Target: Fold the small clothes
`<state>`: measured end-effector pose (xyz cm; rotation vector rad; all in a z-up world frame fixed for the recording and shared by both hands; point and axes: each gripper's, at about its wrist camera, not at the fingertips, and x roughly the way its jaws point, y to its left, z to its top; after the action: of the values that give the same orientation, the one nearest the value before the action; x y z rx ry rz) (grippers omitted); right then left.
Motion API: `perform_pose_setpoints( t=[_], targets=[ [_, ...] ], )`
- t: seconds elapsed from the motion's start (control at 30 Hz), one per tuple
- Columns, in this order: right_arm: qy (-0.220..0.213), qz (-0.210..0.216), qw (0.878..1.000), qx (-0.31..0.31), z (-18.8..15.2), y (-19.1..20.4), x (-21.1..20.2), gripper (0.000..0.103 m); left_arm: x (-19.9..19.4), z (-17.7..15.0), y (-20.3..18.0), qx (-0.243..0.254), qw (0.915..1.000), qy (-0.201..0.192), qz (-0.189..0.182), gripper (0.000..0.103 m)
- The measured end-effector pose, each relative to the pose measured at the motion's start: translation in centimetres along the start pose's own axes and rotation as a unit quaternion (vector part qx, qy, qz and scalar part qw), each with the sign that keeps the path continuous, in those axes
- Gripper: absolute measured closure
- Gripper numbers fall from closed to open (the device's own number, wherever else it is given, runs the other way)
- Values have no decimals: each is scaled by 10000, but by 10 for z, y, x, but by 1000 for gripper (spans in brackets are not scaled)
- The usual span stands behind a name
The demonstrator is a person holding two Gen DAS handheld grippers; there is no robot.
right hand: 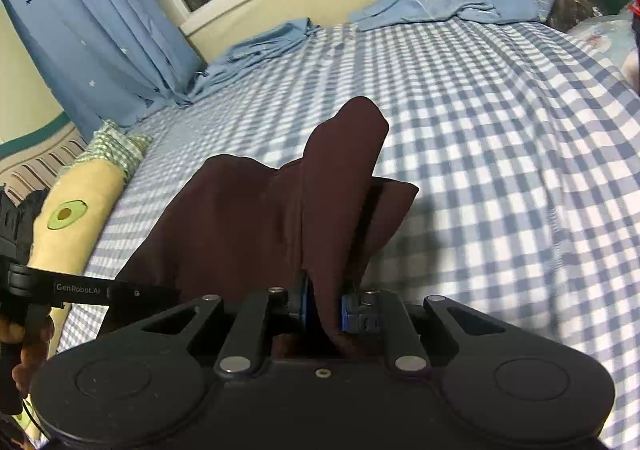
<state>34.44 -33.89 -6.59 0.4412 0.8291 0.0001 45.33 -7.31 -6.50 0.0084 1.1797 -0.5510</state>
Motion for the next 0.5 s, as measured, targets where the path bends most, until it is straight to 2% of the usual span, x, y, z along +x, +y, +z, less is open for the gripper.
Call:
perform_pose_setpoints(
  t=[0.17,0.3,0.4,0.5],
  targets=[
    [27,178,9998,10,-1,32,14,88,-33,1,31,-43,9998,-26,189,88],
    [132,226,9997,-13,-8,57,31,88,-43,-9,60,-114,9995,27,301,88],
    [321,11,9994,101,-19,67,51,88,-35,-23,77,-170,9992,134,350,87],
    [642,-319,9969,334,-35,71,74,86,-16,-44,92,-438,9982,227,345,87]
  ],
)
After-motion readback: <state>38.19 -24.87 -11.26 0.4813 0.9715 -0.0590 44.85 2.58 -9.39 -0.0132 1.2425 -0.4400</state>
